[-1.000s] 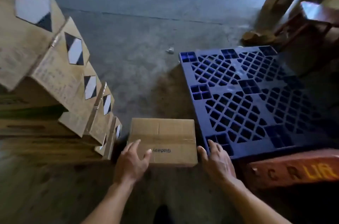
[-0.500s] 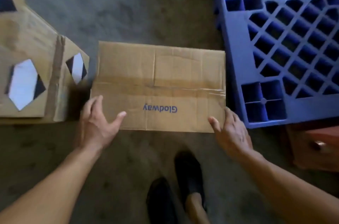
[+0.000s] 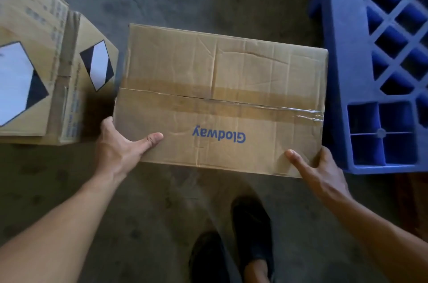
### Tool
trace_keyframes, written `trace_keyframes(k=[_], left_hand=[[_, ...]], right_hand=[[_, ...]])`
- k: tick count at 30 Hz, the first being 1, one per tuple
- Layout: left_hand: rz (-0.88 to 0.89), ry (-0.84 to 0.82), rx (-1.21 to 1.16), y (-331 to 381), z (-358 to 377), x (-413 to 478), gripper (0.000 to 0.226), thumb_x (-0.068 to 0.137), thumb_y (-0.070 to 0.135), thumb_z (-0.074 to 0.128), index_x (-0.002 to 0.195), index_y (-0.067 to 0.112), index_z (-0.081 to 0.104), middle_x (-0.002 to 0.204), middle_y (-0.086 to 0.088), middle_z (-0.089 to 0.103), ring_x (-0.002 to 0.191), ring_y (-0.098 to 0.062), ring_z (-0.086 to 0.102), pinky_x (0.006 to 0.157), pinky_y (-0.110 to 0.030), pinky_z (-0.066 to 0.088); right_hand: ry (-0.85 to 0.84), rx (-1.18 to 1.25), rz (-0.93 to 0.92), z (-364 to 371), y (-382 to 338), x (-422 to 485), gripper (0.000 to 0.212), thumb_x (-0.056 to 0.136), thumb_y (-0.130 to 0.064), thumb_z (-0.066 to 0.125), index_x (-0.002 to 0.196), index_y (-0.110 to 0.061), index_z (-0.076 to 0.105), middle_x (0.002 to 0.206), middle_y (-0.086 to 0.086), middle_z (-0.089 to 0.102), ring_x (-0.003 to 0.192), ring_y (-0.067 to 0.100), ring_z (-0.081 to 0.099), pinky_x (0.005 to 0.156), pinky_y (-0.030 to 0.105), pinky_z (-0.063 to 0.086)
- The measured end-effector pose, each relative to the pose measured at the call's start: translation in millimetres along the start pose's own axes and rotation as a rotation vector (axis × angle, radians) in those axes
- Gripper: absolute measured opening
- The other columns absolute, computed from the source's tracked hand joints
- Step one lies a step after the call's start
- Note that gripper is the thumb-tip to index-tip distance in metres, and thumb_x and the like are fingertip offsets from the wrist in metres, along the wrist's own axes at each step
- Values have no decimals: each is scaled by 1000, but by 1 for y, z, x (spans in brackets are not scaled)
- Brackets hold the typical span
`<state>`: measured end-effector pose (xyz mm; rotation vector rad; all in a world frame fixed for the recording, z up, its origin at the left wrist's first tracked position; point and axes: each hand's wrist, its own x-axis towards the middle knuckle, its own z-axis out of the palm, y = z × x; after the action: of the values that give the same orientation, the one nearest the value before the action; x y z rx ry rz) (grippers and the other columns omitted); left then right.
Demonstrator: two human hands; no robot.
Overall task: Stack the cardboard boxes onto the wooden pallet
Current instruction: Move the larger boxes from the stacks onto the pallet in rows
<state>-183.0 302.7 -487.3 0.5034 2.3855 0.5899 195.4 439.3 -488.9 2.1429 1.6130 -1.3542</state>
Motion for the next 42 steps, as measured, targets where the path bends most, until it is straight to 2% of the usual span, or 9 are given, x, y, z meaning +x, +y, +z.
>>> trace_keyframes(k=[4,8,13,18,23,25,28,35,42], left_hand=[[80,-54,-35,6,-29,1,87,58,70,75,127,22,54,115,0,62,98,-21,58,66,-20,43],[70,-136,-166,26,-72,-17,92,58,78,71,132,26,55,120,0,64,108,-23,60,93,-40,51],[-14,-267,-385,65,-123,-86,73,70,37,84,136,26,53,122,-4,65,111,-26,62,99,-48,51],[4,-297,-482,95,-181,-169,80,76,19,82,145,32,43,131,8,62,111,-3,62,105,-36,46],[79,-217,-534,119,-235,-245,91,76,15,83,153,24,35,142,8,54,122,-9,57,110,-32,41],[116,-159,-564,124,-257,-282,85,75,11,83,149,22,41,128,18,62,110,6,61,97,-15,46],[169,-75,-621,123,-289,-341,87,75,10,83,149,23,40,127,21,59,93,24,57,76,1,42],[254,81,-740,99,-354,-524,121,48,46,91,153,31,31,143,18,45,118,-1,54,100,-24,40],[265,292,-883,66,-413,-666,102,65,21,85,153,21,32,129,16,55,100,0,63,86,-26,53]], right_hand=[[17,134,-66,-24,-13,-9,90,71,-75,65,143,-30,36,131,0,51,114,22,53,95,48,48],[65,268,-99,-63,-35,-38,83,74,-66,67,145,-31,41,117,2,64,93,19,70,75,38,56],[47,400,-88,-119,-52,-130,55,74,-58,68,120,-34,53,97,5,71,72,13,74,50,21,55],[104,471,-90,-173,-47,-240,43,80,-47,74,117,-33,57,96,5,72,72,17,75,52,22,56],[142,508,-153,-215,-54,-319,45,76,-46,77,117,-45,57,93,3,73,68,19,75,50,25,57],[140,512,-203,-235,-59,-348,40,75,-48,77,110,-54,57,95,4,75,71,22,75,57,37,62],[123,495,-293,-263,-64,-388,62,72,-56,77,128,-40,55,109,6,72,82,29,75,76,54,60],[145,486,-504,-314,-33,-502,39,74,-64,74,106,-57,52,95,0,73,70,20,75,67,47,63],[64,454,-731,-337,-23,-611,35,72,-69,72,102,-54,62,97,-2,71,82,23,71,73,50,61]])
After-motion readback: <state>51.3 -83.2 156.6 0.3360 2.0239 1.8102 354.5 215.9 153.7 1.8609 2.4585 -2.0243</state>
